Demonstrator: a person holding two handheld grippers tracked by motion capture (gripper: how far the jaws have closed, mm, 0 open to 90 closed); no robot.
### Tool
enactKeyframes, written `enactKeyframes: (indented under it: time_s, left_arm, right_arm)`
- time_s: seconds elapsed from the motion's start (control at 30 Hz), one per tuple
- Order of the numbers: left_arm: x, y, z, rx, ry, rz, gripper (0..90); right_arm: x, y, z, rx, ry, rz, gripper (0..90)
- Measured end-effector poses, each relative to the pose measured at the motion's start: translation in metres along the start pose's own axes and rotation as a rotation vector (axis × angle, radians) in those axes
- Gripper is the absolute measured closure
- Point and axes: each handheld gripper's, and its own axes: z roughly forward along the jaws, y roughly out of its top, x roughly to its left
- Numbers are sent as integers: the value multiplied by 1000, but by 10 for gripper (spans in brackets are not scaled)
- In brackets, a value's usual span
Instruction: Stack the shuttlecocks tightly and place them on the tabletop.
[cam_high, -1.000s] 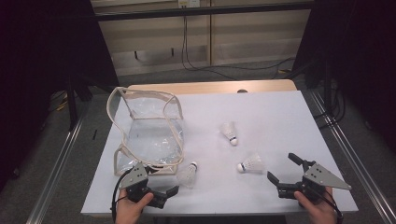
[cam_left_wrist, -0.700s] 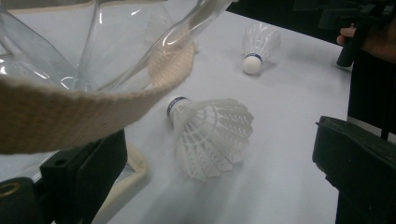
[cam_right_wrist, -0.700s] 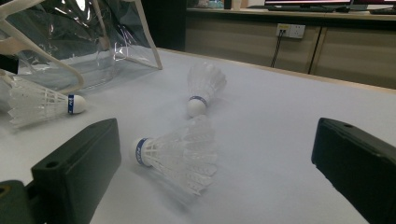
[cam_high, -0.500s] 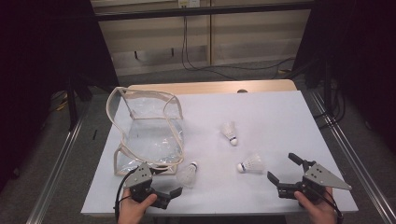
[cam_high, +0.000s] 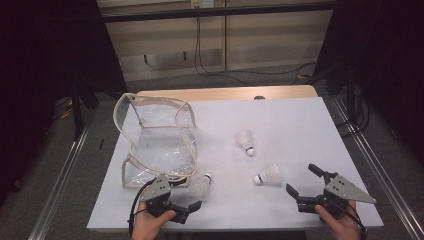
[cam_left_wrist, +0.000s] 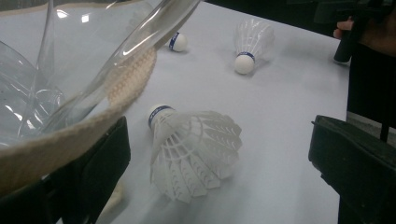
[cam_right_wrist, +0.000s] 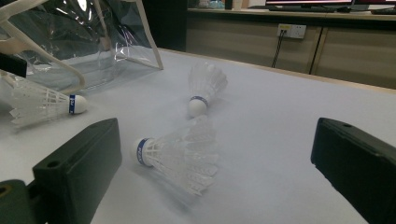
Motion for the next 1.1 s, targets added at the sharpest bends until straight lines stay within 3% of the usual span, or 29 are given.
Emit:
enactKeyframes:
  time_s: [0.27,0.53,0.87,1.1]
  left_arm:
    - [-2,2,5,16,47,13,91]
    - [-4,1,9,73,84,34,165]
    - [-4,2,10,89,134,57,355]
    - [-4,2,10,86,136,72,511]
  right_arm:
    - [0,0,0,-1,-1,0,13]
    - [0,0,0,-5,-5,-1,13]
    - [0,0,0,-2,-1,1,13]
    - [0,0,0,-4,-3,-2,13]
